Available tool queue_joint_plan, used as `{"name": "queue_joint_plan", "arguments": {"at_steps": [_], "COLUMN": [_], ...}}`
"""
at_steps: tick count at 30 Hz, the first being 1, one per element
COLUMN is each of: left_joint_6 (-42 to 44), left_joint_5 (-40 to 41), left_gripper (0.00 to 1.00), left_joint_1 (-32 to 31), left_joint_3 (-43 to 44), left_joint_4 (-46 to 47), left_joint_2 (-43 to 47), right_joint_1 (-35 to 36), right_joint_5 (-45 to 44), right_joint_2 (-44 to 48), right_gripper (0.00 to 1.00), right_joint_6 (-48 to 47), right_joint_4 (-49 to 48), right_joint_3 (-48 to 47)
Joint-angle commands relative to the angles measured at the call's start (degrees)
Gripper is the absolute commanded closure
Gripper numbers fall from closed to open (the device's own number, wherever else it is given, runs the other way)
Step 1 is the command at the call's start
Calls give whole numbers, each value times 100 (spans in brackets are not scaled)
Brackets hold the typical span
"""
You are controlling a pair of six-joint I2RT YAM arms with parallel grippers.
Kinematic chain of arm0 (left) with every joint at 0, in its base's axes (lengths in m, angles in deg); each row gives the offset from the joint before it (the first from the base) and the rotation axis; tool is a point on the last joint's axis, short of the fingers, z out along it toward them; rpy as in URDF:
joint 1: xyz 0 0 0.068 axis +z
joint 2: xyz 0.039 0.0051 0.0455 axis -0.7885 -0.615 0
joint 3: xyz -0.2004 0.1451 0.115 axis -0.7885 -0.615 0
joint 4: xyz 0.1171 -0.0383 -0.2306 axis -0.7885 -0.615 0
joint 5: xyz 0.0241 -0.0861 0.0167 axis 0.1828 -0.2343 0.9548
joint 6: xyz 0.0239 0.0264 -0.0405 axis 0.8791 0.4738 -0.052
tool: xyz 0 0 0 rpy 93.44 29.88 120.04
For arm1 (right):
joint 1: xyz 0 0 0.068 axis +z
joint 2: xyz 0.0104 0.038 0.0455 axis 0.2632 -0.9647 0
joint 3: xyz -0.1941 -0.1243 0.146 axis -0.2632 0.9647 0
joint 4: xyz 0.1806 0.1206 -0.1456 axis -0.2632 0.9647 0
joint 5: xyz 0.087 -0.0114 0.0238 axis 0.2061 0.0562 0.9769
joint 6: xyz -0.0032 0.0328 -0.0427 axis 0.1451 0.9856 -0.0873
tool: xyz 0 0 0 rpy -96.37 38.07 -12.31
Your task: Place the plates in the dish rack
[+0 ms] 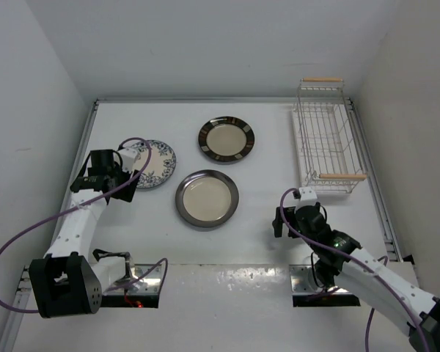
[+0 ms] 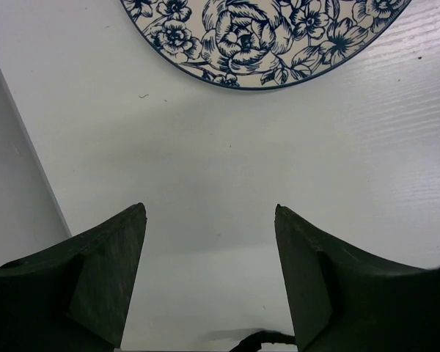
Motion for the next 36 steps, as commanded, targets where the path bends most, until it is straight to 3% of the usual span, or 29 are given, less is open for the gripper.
{"name": "queue_joint_plan", "arguments": {"at_steps": [1, 5, 9, 11, 14, 15, 17, 18, 19, 20, 21, 22, 23, 27, 30, 32, 35, 36], "left_joint_6": [16, -98, -151, -151, -344, -484, -547, -617, -617, -617, -617, -565, -565, -565, -565, -565, -565, -565], "left_joint_5": [-84, -6, 222, 434, 505, 505, 102, -74, -250, -512, -576, -577, -577, -699, -700, -700, -752, -752], "left_gripper": [25, 19, 16, 16, 16, 16, 16, 16, 16, 16, 16, 16, 16, 16, 16, 16, 16, 16], "left_joint_1": [64, 64, 3, -59, -59, -59, -59, -59, 10, 11, 11, 81, 81, 204, 204, 257, 318, 319], "left_joint_3": [-21, -74, 389, 768, 1664, 1866, 2289, 2342, 2343, 2265, 2194, 2106, 1949, 1772, 1772, 1772, 1772, 1719], "left_joint_4": [139, 262, 262, 69, -326, -432, -669, -670, -722, -723, -723, -723, -662, -556, -556, -556, -556, -556], "left_joint_2": [127, 127, -206, -461, -1032, -1138, -1288, -1288, -1288, -1227, -1227, -1157, -1156, -1104, -1104, -1104, -1104, -1104], "right_joint_1": [39, 48, 74, 92, 66, -152, -643, -725, -734, -778, -839, -857, -857, -840, -840, -866, -945, -980], "right_joint_5": [-71, 43, 70, 96, 219, 1194, 2227, 2989, 3057, 3058, 3076, 3180, 3286, 4208, 4499, 4657, 5070, 5080], "right_joint_2": [-104, -350, -1210, -2238, -3653, -3899, -4586, -4909, -5182, -5411, -5709, -5973, -6106, -6966, -7399, -7540, -7716, -7690], "right_gripper": [0, 0, 0, 0, 0, 0, 14, 39, 47, 49, 46, 35, 30, 25, 36, 50, 84, 100], "right_joint_6": [77, -237, -1002, -1458, -1313, -1216, -672, -487, -120, -38, 50, 225, 253, 577, 876, 1096, 1352, 1352], "right_joint_4": [-57, -372, -918, -997, -630, -672, -1126, -1417, -1454, -1429, -1211, -1235, -1357, -1963, -2236, -2921, -3502, -3459], "right_joint_3": [-172, -418, -1303, -2233, -3499, -3652, -3846, -3855, -3873, -4073, -4153, -4224, -4216, -4145, -4040, -3752, -3653, -3662]}}
